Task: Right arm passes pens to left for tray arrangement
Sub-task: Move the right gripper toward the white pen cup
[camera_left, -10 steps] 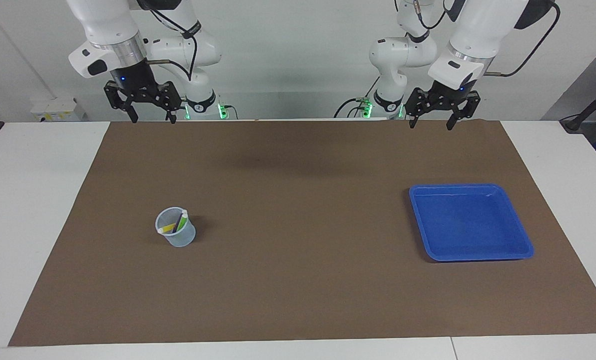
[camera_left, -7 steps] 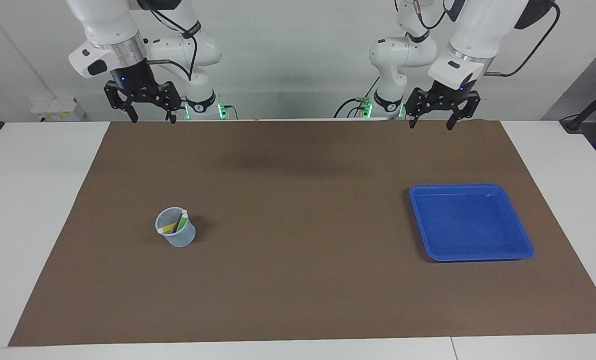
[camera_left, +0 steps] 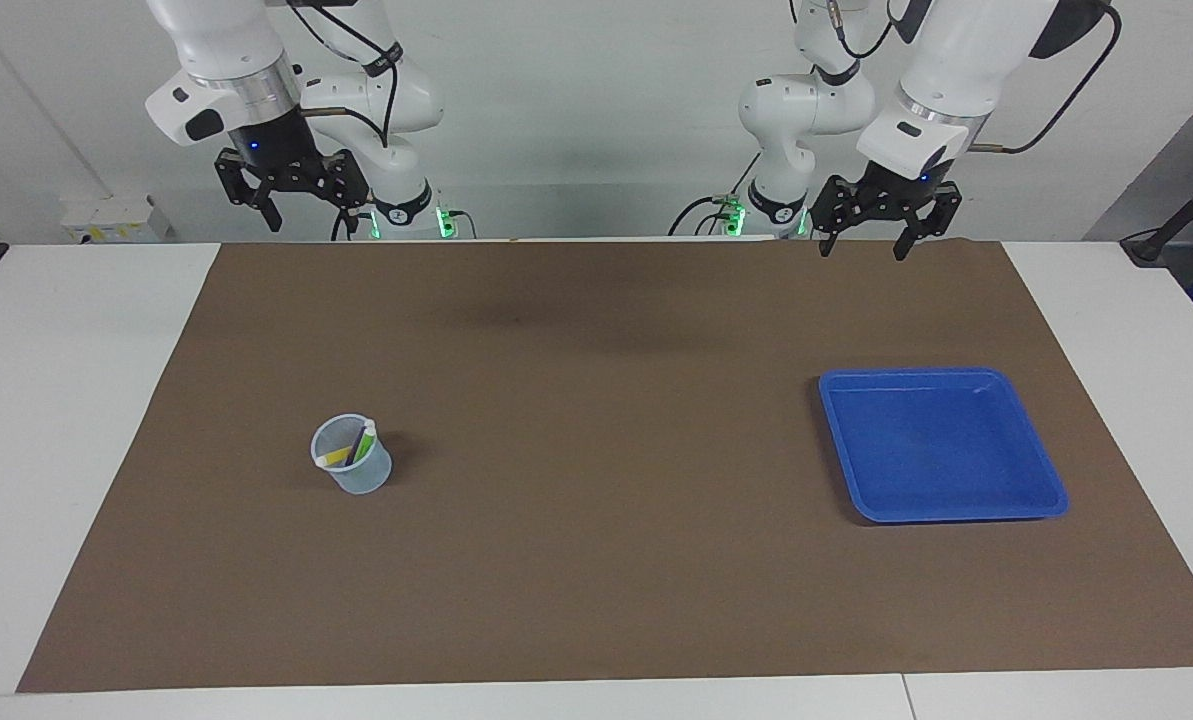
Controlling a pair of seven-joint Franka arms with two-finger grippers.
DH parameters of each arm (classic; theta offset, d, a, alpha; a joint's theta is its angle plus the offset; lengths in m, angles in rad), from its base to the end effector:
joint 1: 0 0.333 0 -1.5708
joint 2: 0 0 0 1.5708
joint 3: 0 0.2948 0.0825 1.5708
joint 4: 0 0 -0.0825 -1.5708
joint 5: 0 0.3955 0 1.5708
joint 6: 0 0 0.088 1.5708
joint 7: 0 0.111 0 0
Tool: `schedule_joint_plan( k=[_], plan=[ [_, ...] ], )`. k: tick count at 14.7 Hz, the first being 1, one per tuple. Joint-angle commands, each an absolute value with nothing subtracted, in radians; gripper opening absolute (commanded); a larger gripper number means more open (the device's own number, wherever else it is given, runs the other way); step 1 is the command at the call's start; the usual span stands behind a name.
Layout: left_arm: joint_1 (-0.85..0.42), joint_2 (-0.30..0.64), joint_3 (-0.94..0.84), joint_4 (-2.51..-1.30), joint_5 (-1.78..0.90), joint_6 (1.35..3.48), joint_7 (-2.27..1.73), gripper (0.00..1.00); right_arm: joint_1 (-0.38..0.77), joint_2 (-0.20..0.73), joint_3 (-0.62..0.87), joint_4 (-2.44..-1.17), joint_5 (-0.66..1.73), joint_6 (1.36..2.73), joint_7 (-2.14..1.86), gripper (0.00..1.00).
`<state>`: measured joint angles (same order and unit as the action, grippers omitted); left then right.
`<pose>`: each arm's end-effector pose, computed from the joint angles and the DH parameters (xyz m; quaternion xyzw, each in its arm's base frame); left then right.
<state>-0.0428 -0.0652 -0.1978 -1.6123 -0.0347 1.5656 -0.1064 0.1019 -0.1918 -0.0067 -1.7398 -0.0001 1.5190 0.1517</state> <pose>0.5295 -0.1374 0.6143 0.9976 -0.0671 0.0066 0.0123 0.5008 0.0475 0.6161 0.9995 -0.0282 -0.0145 0.0012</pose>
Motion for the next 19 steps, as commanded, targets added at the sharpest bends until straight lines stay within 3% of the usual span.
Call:
schedule_joint_plan(
  k=[1, 8, 12, 16, 19],
  plan=[
    [-0.037, -0.092, -0.198, -1.640, -0.041, 1.562, -0.098, 1.00, 0.095, -0.259, -0.006, -1.831, 0.023, 1.502, 0.120, 1.00],
    [-0.037, -0.092, -0.198, -1.640, -0.041, 1.562, -0.098, 1.00, 0.094, -0.321, -0.008, -1.947, 0.020, 1.555, -0.008, 1.00],
    [-0.037, -0.092, -0.198, -1.640, -0.041, 1.562, -0.098, 1.00, 0.097, -0.345, -0.003, -2.032, 0.020, 1.727, 0.021, 1.00],
    [-0.037, -0.092, -0.198, -1.640, -0.041, 1.562, -0.098, 1.00, 0.247, -0.298, 0.012, -2.033, -0.208, 1.769, 0.108, 1.00],
    [-0.037, -0.092, -0.198, -1.640, -0.041, 1.562, -0.097, 1.00, 0.261, -0.253, 0.012, -2.031, -0.216, 1.834, 0.184, 1.00]
  ],
)
